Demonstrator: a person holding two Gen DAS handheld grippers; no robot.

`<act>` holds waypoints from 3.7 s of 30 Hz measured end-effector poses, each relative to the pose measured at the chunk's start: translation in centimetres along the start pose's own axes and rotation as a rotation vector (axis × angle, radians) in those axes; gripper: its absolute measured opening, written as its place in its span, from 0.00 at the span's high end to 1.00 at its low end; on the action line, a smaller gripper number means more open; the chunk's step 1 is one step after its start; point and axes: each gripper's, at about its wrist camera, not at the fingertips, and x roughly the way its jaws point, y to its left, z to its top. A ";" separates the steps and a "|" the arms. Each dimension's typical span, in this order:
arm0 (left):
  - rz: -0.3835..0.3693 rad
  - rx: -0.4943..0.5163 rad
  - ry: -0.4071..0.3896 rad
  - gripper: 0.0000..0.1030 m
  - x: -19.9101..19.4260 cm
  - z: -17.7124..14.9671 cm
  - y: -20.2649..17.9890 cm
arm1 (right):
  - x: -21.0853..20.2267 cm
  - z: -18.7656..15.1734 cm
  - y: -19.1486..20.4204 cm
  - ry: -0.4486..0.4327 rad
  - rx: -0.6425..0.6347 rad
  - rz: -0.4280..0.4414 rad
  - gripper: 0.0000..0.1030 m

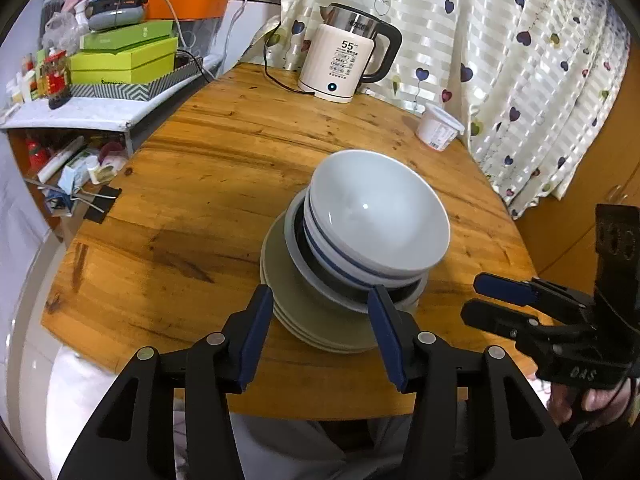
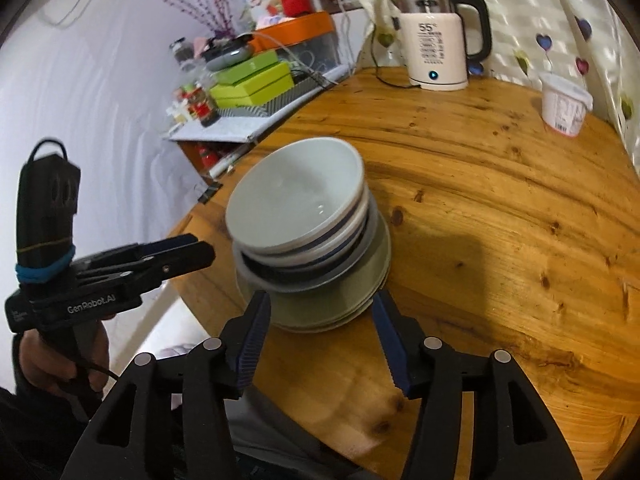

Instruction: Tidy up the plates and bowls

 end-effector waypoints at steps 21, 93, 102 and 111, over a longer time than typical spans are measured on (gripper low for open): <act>0.103 0.027 0.037 0.50 1.1 -1.4 -0.8 | 1.3 -0.8 1.9 0.024 -0.072 -0.071 0.42; 0.140 0.026 0.081 0.50 3.0 -2.2 -0.7 | 3.2 -1.0 1.8 0.060 -0.067 -0.074 0.40; 0.140 0.025 0.083 0.50 2.9 -2.4 -0.8 | 3.1 -1.0 1.9 0.059 -0.070 -0.074 0.40; 0.140 0.027 0.085 0.50 2.8 -2.4 -0.8 | 2.7 -0.9 2.2 0.053 -0.075 -0.080 0.40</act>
